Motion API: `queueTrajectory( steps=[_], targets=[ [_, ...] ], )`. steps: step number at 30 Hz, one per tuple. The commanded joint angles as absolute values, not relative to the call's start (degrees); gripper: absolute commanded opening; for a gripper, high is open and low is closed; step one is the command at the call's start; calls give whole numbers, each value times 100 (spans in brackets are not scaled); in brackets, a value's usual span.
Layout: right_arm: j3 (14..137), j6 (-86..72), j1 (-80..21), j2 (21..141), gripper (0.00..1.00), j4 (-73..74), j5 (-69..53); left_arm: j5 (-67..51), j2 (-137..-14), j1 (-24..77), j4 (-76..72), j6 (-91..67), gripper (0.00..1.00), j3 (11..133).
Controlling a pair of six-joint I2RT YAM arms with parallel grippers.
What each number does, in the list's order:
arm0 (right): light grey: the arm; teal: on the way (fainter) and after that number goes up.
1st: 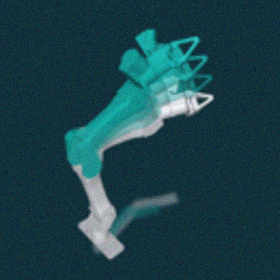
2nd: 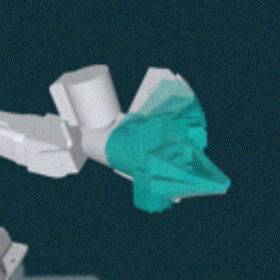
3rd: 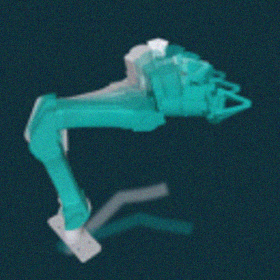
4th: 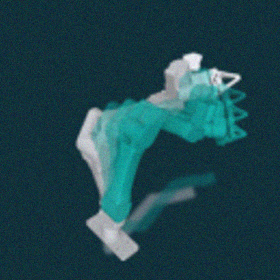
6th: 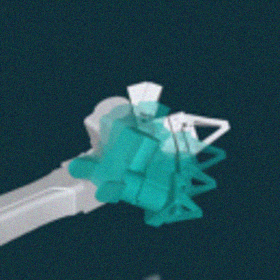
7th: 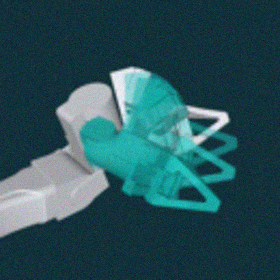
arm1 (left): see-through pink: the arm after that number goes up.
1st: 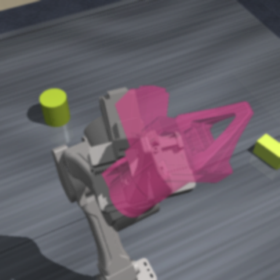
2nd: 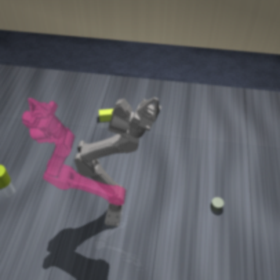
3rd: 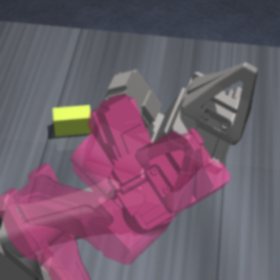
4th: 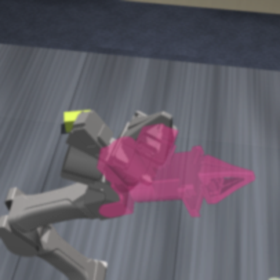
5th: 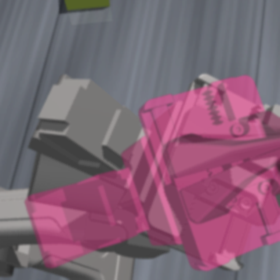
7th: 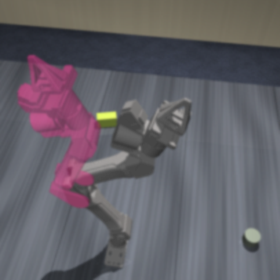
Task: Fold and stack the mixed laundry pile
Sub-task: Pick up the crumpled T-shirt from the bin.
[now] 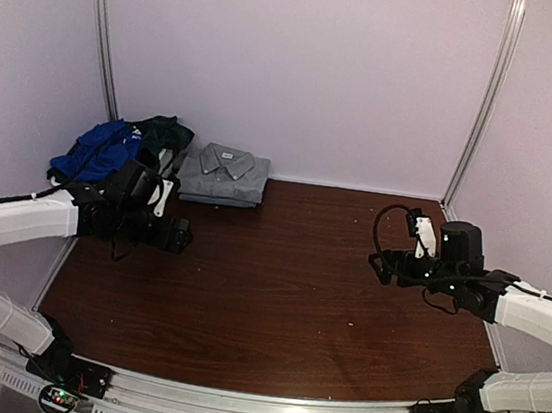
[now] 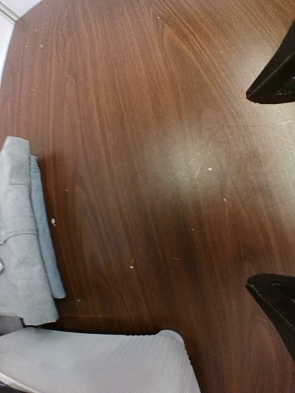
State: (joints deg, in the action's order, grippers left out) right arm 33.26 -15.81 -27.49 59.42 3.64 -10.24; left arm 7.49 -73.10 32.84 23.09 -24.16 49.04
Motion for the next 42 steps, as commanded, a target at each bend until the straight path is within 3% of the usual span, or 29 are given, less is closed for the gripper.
queueTrajectory(
  steps=[1, 13, 19, 31, 34, 38, 42],
  targets=[
    [3541, -1589, -2707, 6012, 100, 294, -1037, 505, -7370, 3107, 1932, -2183, 98, 5829],
    [3809, -1276, -2679, 6018, 100, 298, -1361, 521, -8934, 1551, 3259, -1882, 98, 9501],
    [3809, -1314, -2652, 6246, 100, 76, -1598, 1216, -10075, 735, 4219, -1953, 98, 10971],
    [3919, -1274, -2607, 6831, 100, -123, -1897, 1699, -11839, -462, 4243, -2106, 96, 11148],
    [3920, -1298, -2584, 6855, 100, -162, -1940, 1712, -12078, -466, 4163, -1998, 80, 11122],
    [3997, -1318, -2573, 6846, 100, -115, -2033, 1593, -11913, -466, 4157, -1944, 34, 11208],
    [4041, -1339, -2567, 6785, 100, -79, -2095, 1203, -11216, -238, 3793, -1584, 3, 11242]
  ],
)
